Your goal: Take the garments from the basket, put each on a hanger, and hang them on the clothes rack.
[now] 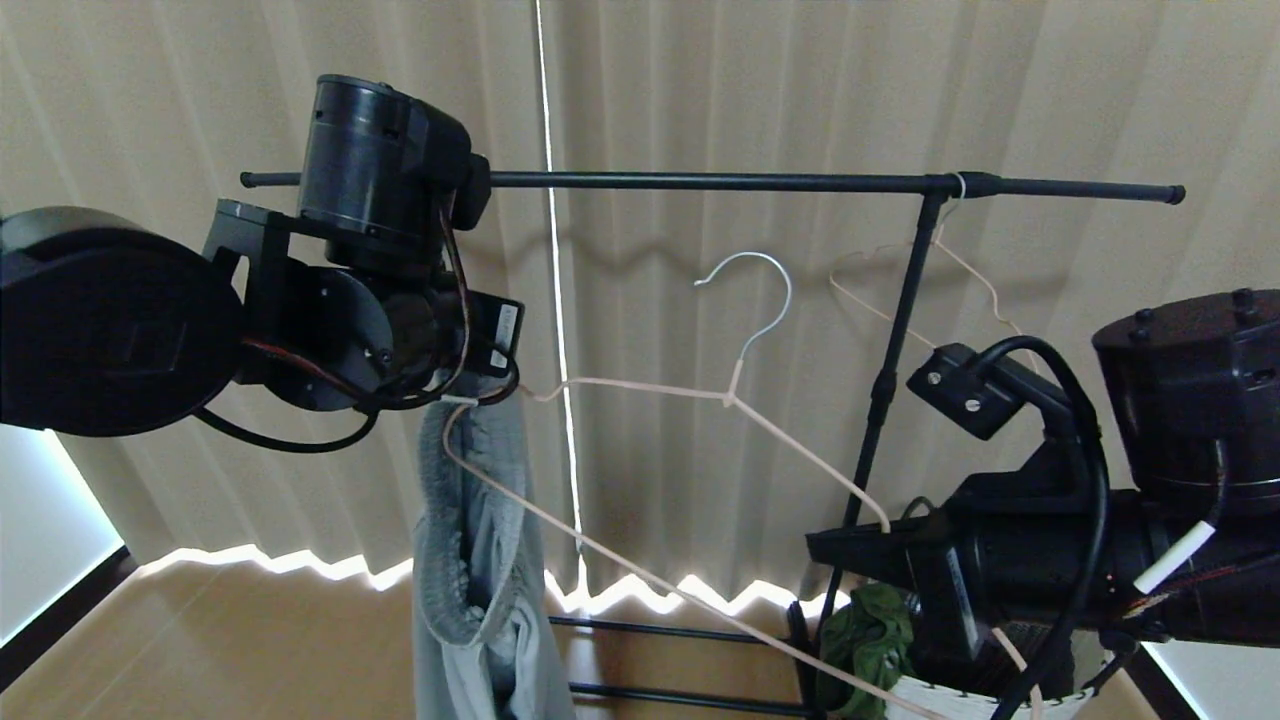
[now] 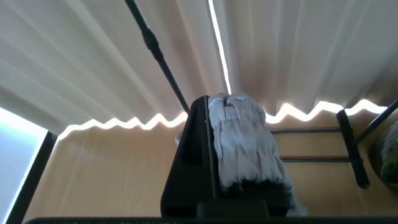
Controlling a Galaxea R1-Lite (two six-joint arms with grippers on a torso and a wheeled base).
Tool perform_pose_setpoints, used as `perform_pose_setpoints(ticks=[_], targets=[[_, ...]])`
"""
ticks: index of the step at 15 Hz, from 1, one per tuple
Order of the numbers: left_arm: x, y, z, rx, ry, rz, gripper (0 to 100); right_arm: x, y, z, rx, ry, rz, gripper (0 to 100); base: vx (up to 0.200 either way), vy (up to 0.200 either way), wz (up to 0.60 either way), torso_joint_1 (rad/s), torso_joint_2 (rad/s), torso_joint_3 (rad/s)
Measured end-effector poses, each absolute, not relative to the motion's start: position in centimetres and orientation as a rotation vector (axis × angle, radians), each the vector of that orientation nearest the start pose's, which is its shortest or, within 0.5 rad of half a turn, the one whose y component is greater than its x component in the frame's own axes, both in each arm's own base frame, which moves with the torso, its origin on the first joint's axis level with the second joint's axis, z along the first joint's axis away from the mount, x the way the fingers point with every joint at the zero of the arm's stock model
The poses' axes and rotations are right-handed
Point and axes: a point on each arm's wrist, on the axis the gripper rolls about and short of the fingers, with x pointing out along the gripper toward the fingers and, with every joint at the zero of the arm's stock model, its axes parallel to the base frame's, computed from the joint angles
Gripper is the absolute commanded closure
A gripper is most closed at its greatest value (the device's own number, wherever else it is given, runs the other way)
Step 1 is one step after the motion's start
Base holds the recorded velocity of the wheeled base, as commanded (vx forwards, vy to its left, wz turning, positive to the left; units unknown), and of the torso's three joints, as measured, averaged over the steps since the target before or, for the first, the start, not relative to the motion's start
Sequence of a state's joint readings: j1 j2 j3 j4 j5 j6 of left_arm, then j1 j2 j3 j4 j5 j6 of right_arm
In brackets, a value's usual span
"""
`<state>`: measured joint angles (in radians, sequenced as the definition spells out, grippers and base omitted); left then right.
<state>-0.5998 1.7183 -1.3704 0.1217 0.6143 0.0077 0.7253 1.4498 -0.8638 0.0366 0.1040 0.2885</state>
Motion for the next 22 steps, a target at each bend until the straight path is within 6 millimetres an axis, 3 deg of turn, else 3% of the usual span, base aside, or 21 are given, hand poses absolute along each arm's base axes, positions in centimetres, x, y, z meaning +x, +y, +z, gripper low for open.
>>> perform_pose_setpoints(ticks=[4, 11, 22], targets=[[27.2, -16.4, 25.9, 0.344, 0.434, 0.093, 100, 17.2, 17.1, 20.0, 0.043, 0.717, 0.634, 100, 0.000, 0.000, 0.00, 0.000, 0.00, 0.000], [26.7, -15.8, 25.6, 0.410, 0.521, 0.103, 100, 19.0, 18.8, 20.1, 0.108, 0.659, 0.565, 100, 0.000, 0.000, 0.00, 0.000, 0.00, 0.000], [26.3, -18.1, 27.7, 0.290, 0.448, 0.060, 100, 19.3, 21.1, 19.1, 0.115, 0.621, 0.623, 100, 0.000, 0.000, 0.00, 0.000, 0.00, 0.000]])
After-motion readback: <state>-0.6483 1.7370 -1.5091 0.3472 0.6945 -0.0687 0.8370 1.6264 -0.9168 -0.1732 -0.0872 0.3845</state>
